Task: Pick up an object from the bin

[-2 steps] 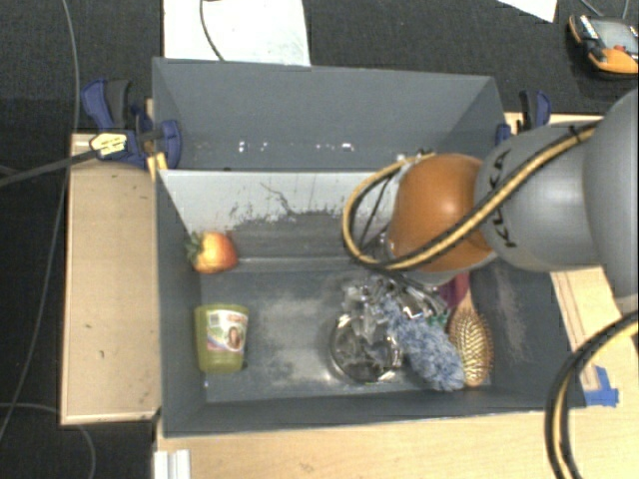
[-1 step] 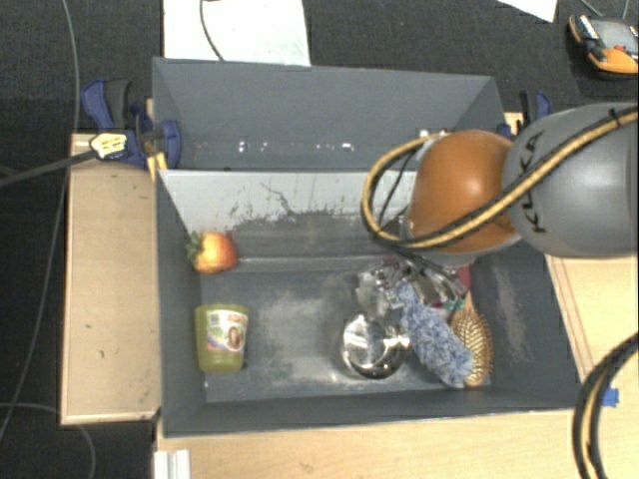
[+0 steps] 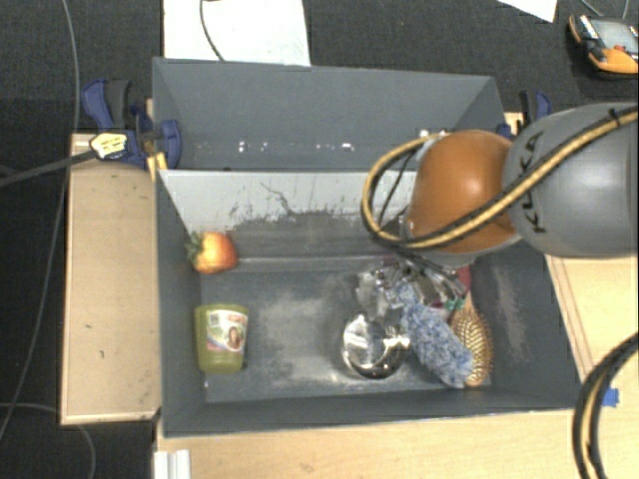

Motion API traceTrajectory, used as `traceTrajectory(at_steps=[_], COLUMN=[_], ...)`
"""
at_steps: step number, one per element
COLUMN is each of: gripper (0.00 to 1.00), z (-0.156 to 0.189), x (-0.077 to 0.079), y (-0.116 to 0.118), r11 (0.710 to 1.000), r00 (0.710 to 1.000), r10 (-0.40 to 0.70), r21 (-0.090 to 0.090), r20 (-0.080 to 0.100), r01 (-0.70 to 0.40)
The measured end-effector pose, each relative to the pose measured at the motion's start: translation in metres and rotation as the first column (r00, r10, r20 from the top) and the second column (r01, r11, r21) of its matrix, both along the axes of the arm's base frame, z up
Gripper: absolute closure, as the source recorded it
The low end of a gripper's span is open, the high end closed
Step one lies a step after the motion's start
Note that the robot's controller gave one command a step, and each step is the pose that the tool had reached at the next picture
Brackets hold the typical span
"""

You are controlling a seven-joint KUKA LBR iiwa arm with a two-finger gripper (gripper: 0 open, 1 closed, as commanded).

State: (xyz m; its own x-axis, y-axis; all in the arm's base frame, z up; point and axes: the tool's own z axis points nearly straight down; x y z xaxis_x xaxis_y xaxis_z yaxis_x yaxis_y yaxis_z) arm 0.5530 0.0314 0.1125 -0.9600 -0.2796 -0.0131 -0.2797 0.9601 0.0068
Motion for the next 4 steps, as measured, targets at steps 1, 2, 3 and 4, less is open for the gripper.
traceTrajectory(at_steps=[1,2,3,4], gripper=[1.0,1.0,1.0,1.0], z=[0.078,-0.023,0.007,0.017], x=[0.04,-0.031,-0.003,0.003], y=[-0.041,0.018,-0.02,-0.029], r11=[0.985,0.952,0.998,0.979], r00=[0.984,0.952,0.998,0.979], r10=[-0.175,0.306,-0.062,-0.205], r21=[0.004,-0.003,0.004,0.006], r20=[0.005,0.01,0.011,0.012], r01=[0.175,-0.306,0.062,0.205])
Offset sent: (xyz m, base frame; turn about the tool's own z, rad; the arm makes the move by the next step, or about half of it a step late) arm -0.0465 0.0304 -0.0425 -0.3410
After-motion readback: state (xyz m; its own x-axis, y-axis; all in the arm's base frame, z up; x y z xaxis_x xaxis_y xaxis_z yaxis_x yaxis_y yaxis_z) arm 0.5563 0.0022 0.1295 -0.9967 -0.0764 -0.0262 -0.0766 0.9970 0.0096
